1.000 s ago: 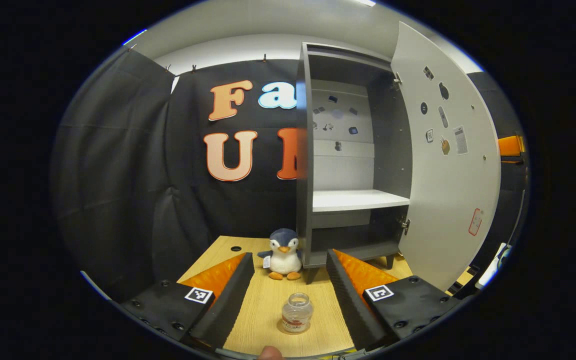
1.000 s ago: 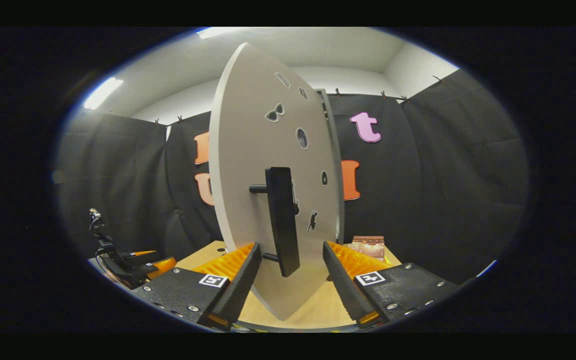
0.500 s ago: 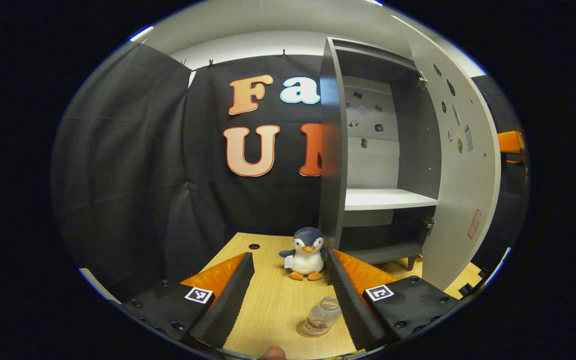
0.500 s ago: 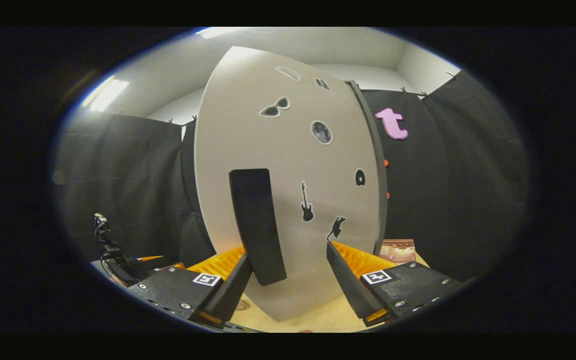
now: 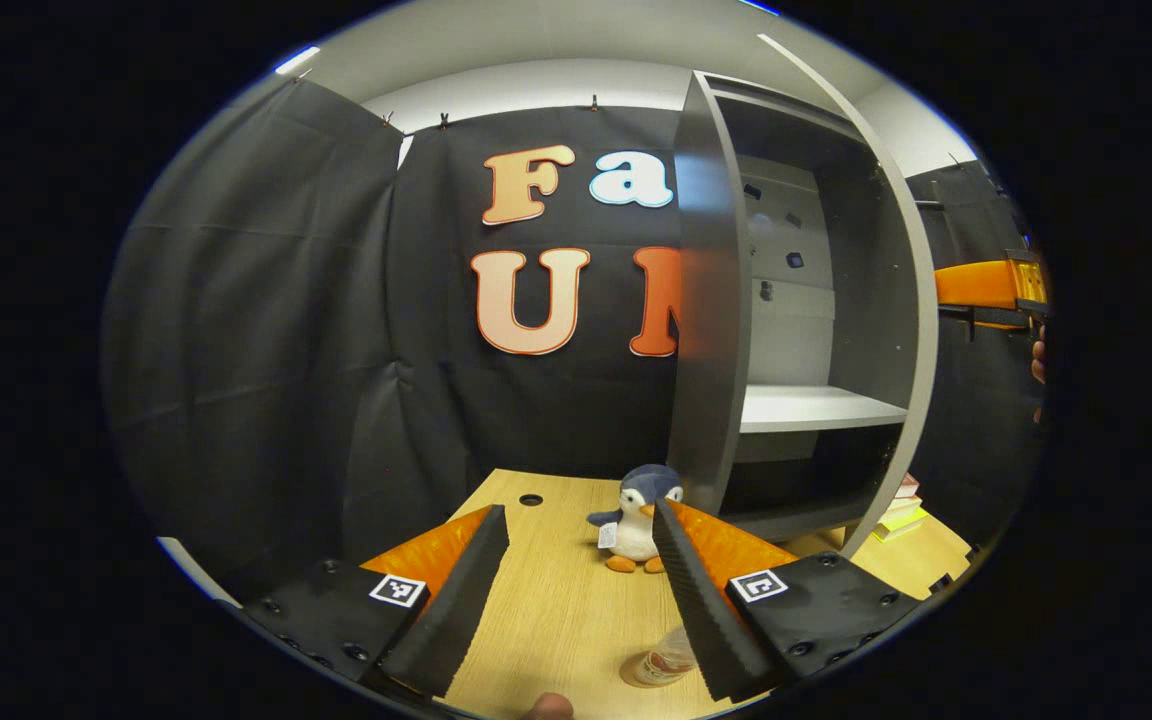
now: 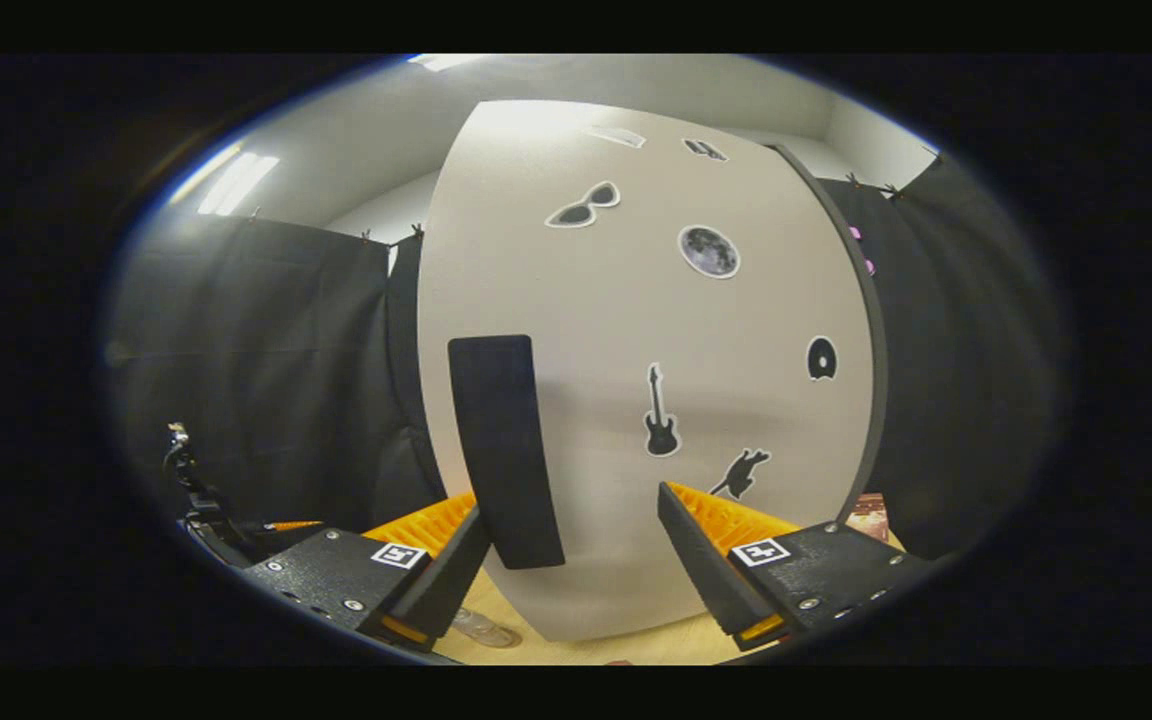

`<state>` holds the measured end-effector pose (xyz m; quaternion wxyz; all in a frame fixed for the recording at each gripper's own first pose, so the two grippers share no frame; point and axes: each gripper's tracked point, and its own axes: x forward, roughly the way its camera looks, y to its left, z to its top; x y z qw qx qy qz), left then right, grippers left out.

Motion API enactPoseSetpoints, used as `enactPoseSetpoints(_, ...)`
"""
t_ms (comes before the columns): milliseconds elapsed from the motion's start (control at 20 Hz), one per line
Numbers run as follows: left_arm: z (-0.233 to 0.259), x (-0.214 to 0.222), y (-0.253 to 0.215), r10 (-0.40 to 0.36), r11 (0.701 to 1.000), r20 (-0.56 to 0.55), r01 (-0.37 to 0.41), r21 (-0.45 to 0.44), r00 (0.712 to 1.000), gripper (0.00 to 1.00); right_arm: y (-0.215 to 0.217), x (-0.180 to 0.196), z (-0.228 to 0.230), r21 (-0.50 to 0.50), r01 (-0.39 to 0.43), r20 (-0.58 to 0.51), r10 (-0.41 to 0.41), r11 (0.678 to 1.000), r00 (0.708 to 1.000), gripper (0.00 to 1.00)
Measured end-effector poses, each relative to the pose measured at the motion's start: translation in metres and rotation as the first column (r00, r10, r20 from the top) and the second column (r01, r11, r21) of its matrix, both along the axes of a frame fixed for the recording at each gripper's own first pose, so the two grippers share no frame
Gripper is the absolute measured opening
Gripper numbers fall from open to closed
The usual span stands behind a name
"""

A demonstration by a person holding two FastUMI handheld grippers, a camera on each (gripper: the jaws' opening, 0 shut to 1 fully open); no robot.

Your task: Open the cabinet door with the right hand, grasp the bottle in the cabinet with the left hand and place it on the coaster, then close the cabinet door with the right hand.

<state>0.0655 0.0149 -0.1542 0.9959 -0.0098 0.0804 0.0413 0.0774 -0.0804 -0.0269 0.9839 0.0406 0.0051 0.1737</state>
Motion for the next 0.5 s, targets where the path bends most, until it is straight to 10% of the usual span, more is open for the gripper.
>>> enactPoseSetpoints(500, 0.000, 0.042, 0.025, 0.015, 0.999, 0.005, -0.015, -0.029, 1.000, 0.95, 0.043, 0.028, -0.001, -0.027, 0.060, 0.018, -0.059, 0.998, 0.998, 0.95)
